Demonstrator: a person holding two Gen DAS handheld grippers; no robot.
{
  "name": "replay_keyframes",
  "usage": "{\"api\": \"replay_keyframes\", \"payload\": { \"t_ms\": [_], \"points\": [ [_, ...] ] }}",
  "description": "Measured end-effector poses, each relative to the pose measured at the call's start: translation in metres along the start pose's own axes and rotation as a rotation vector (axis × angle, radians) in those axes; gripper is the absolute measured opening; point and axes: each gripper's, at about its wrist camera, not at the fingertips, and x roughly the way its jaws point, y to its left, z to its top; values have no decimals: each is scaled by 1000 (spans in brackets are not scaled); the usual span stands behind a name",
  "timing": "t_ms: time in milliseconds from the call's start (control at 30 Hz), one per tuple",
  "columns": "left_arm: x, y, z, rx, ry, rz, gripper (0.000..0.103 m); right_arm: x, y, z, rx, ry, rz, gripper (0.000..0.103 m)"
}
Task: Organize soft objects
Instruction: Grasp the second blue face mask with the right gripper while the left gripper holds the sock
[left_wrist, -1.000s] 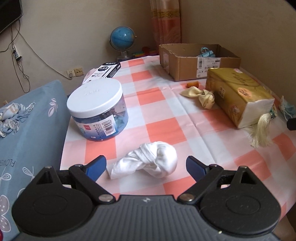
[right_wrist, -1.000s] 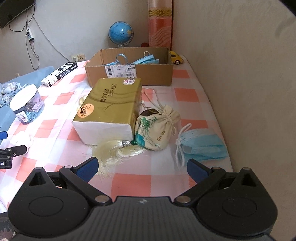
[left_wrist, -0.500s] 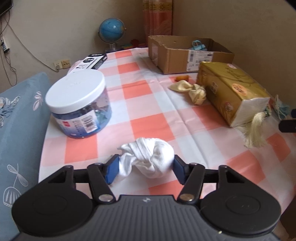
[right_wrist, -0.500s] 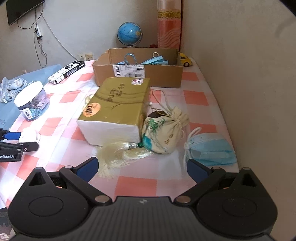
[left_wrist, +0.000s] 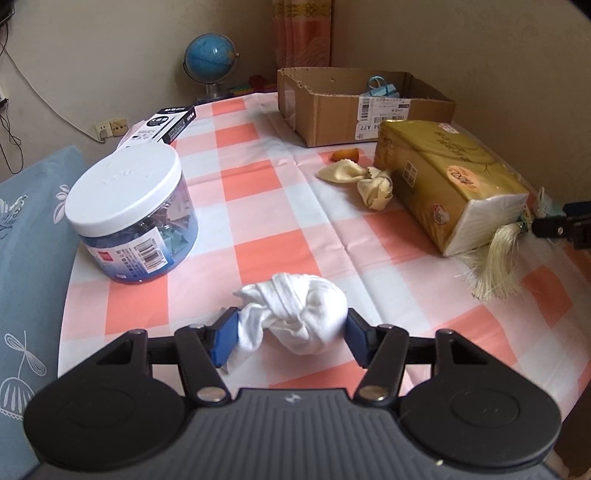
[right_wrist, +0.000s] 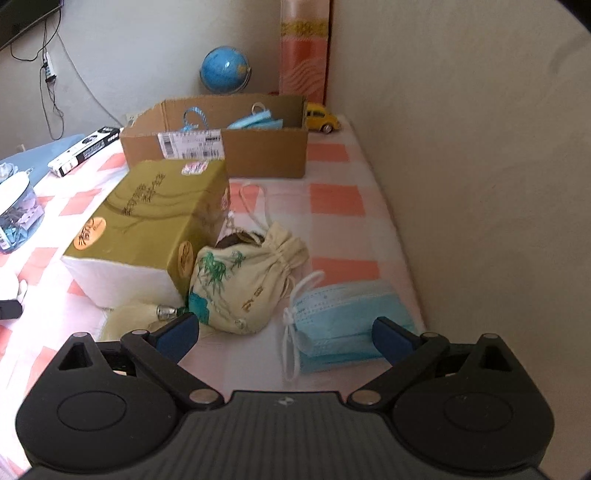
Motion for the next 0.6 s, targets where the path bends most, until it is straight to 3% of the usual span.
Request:
{"api": "replay_keyframes", "payload": {
  "t_ms": [333,600],
  "points": [
    [1,-1,1,12,8,0,60,-3,15,-16,2,82,152,102],
    [2,-3,1,11,10,1,60,-21,-1,0,-19,-41,27,101]
  ]
}}
